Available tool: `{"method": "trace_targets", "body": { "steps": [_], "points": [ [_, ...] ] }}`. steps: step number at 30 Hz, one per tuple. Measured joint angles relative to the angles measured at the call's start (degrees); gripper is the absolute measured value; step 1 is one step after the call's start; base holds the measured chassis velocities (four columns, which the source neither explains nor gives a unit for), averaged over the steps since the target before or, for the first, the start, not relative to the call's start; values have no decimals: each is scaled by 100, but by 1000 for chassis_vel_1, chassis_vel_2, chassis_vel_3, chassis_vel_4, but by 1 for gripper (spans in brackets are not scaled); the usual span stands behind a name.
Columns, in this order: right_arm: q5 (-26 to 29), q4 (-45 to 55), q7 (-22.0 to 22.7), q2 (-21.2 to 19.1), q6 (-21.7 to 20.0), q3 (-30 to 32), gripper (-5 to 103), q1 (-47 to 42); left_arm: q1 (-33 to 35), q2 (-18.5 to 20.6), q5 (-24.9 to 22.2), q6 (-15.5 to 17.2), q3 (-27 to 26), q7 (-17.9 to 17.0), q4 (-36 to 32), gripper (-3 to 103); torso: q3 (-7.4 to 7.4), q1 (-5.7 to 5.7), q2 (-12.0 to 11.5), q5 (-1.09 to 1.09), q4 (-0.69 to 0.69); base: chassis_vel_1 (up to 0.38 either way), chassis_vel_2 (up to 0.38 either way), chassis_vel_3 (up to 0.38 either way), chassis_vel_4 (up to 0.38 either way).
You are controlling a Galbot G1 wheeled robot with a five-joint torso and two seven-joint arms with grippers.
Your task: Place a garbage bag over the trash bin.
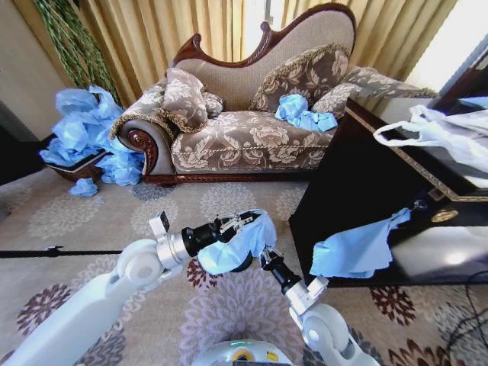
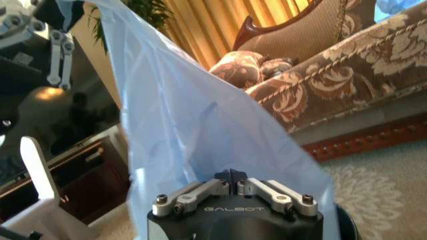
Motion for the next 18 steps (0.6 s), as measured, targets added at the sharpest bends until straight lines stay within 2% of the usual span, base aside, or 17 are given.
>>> {"method": "trace_targets", "body": {
  "steps": [16, 18],
  "points": [
    [-420, -205, 193, -13, 271, 385, 1, -126, 323, 66, -17, -78, -327, -3, -217, 0, -1, 0, 0, 1, 1, 0, 0, 0, 0],
    [-447, -192, 279, 23, 302, 441, 12, -147, 303, 11, -16, -83, -322, -18, -168, 0, -1, 0, 1, 0, 1, 0, 0, 0, 0]
  ]
}}
